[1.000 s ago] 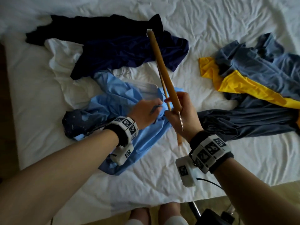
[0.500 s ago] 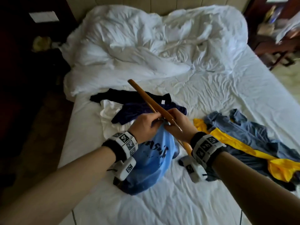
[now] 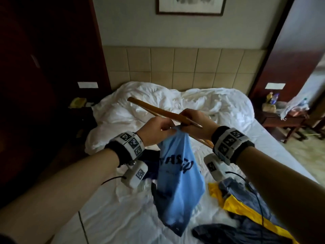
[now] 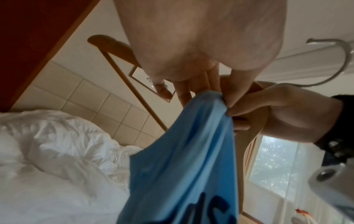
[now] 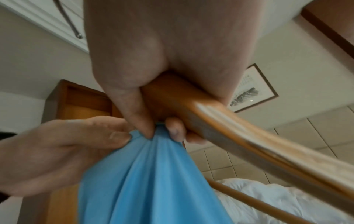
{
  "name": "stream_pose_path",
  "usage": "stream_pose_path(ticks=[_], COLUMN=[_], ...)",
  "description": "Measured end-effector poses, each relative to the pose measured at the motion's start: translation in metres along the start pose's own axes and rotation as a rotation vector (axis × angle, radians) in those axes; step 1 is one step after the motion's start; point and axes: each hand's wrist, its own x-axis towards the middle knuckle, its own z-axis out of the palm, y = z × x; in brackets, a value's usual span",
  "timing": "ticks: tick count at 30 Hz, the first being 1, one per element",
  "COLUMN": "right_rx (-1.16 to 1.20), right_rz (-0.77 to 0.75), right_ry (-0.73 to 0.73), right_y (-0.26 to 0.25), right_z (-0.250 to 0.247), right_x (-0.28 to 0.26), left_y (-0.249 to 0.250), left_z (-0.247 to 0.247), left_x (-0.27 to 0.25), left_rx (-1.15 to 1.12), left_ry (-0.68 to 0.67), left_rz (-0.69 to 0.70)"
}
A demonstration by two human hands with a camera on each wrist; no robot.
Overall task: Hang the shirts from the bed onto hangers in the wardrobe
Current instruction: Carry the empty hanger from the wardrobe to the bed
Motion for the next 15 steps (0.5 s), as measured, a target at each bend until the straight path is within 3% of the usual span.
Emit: stream_pose_path(ticks=[3,9,15], right_rx=[-0.051,-0.038,-0.122], right_rz=[-0.048,0.036,0.114], right_ry=[0.019,0.062,0.062], right_y=[-0.006,0.001,0.023], right_z=[-0.012,-0.030,-0.027], right_x=[-0.004,-0.013,-0.029], left_y=[0.004,-0.017,-0.026], left_z=[-0.012,-0.020,-0.050], left_x=[-0.006,-0.031,-0.043], left_rx=[0.242,0.550,0.790], left_ry=[-0.122,-0.396,-0.432], left_rz=[-0.017,-0.228,-0.214])
